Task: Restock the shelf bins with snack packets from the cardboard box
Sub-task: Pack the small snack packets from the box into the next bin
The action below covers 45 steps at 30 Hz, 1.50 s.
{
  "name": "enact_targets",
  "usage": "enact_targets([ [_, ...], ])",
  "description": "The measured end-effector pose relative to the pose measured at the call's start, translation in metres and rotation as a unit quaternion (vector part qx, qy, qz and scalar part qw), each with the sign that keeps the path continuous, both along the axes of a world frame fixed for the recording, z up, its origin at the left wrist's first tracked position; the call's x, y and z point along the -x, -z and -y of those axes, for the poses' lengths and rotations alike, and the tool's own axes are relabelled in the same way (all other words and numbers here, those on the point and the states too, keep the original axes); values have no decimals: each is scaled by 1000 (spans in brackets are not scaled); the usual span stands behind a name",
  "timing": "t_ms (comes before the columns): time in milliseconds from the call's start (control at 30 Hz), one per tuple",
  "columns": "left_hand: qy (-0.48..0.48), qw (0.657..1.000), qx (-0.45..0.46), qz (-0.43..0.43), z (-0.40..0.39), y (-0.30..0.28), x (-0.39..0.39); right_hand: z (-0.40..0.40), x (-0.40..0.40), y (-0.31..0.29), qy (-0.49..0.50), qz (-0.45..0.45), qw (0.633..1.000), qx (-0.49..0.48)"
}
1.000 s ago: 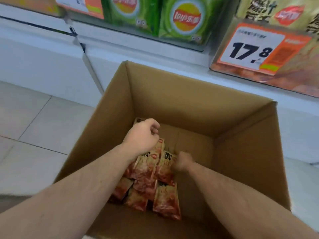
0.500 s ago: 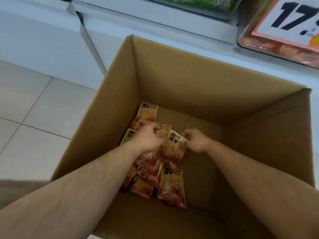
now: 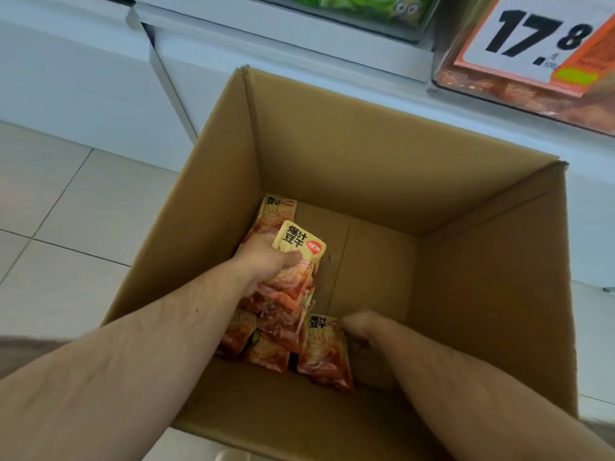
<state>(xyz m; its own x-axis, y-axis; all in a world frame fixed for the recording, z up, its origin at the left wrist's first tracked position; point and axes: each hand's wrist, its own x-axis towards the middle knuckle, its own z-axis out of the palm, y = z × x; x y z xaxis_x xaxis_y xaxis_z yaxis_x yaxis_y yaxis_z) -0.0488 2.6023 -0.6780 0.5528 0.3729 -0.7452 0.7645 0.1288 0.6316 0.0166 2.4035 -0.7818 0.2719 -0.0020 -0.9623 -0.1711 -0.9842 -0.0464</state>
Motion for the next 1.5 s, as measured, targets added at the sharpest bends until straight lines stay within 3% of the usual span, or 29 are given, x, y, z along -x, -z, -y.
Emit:
enact_targets([
  [100, -2, 1000, 0, -11, 1, 5, -1, -3, 13, 11, 52, -19, 998, 6],
  [200, -3, 1000, -1, -20, 1, 9, -3, -11, 18, 23, 75, 34, 996, -18],
  [467, -16, 1000, -4, -17, 0, 13, -4, -9, 3, 17, 36, 75, 996, -28],
  [700, -104, 994, 0, 22, 7, -7, -18, -8, -66, -100, 126, 117, 972, -161],
  [900, -114, 982, 102, 115, 40, -63, -36, -1, -84, -224, 133, 125, 938, -294],
  [1100, -102, 946, 207, 229, 68, -126, -50, 4, -73, -294, 104, 183, 914, -346],
  [1267, -18, 938, 131, 319, 80, -162, -51, 4, -68, -326, 103, 270, 864, -412],
  [1367, -17, 933, 81, 350, 81, -179, -53, 5, -71, -336, 116, 335, 831, -429],
  [1500, -23, 916, 62, 396, 81, -206, -61, 8, -76, -364, 95, 346, 826, -435],
])
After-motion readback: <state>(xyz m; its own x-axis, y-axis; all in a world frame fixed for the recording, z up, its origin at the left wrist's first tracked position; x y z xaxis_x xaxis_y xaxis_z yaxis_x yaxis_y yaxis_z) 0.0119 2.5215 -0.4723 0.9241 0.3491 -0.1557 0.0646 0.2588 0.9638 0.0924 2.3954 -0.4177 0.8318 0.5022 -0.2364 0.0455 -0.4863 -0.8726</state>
